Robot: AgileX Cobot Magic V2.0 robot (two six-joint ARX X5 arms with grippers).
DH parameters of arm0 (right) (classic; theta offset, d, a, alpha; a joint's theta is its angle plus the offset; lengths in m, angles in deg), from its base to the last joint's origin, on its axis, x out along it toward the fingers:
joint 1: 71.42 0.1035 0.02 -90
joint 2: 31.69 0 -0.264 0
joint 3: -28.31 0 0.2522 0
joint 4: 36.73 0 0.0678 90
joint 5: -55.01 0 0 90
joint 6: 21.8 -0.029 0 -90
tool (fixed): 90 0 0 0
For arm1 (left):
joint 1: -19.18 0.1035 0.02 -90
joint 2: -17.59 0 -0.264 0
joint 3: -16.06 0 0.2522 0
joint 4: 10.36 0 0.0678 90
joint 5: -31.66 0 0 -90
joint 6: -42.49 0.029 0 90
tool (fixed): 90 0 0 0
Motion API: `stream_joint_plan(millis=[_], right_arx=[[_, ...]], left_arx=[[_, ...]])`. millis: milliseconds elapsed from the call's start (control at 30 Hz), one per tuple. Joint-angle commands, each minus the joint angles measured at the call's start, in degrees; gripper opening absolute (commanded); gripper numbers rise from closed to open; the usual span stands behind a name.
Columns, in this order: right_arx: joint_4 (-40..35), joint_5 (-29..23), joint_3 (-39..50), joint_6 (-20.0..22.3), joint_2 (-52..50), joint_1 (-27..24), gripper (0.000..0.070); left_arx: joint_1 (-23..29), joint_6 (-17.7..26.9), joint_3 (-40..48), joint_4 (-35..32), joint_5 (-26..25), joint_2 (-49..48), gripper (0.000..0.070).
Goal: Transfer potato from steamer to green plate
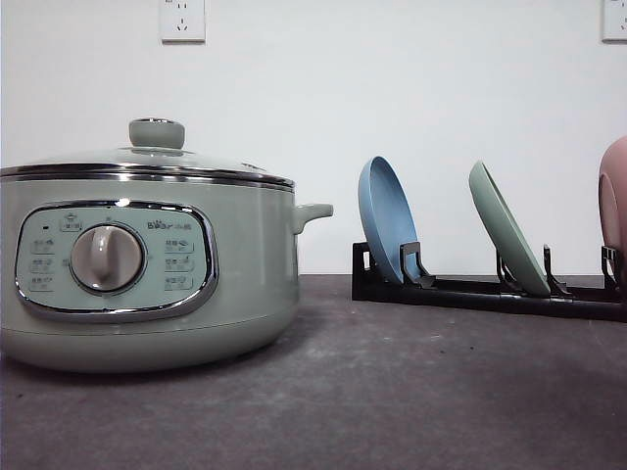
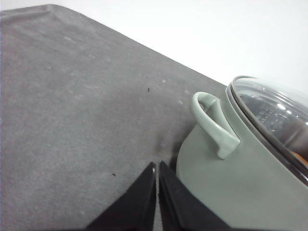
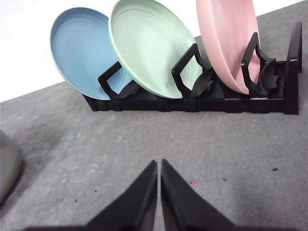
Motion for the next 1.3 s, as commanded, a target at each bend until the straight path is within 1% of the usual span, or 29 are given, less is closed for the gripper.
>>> stream_joint_plan(millis=[0, 233, 367, 533, 700, 767, 900, 1100, 1200, 1267], right_arx=[[-0.62, -0.04, -1.80, -1.73, -0.09, 0.15, 0.0000], [-0.55, -0.52, -9.12, -1.54, -0.02, 0.15, 0.0000], [-0.53, -1.83, -14.23, -0.77, 0.96, 0.15, 0.0000], [-0.10, -1.70, -21.21, 2.10, 5.13, 0.13, 0.0000], [3.53, -1.47, -29.60, 5.81, 11.99, 0.15, 0.0000], [5.72, -0.77, -33.24, 7.54, 15.16, 0.15, 0.0000], [11.31, 3.03, -40.68, 11.85, 21.74, 0.15, 0.0000], [23.51, 9.15, -51.65, 18.22, 32.71, 0.15, 0.0000], [29.18, 10.98, -55.97, 20.65, 37.50, 0.17, 0.0000], [32.86, 12.26, -58.51, 22.54, 40.38, 0.17, 0.0000]], left_arx=[[0.17, -1.94, -1.59, -0.10, -0.01, -0.11, 0.0000], [0.17, -1.85, -8.37, 0.64, -1.63, 0.48, 0.0001], [0.17, -1.22, -13.73, 2.41, -1.66, 2.85, 0.0001], [0.17, 2.45, -21.35, 6.39, -2.50, 7.88, 0.0001], [0.17, 6.59, -29.29, 9.42, -5.81, 14.58, 0.0001], [0.17, 7.95, -32.33, 10.62, -8.06, 17.56, 0.0001], [0.15, 10.67, -38.50, 14.14, -12.32, 23.58, 0.0001], [-0.46, 15.74, -47.00, 19.92, -20.75, 32.53, 0.0001], [-1.64, 17.90, -50.89, 23.48, -22.98, 36.18, 0.0001], [-2.86, 19.58, -53.37, 26.25, -23.36, 38.21, 0.0001]])
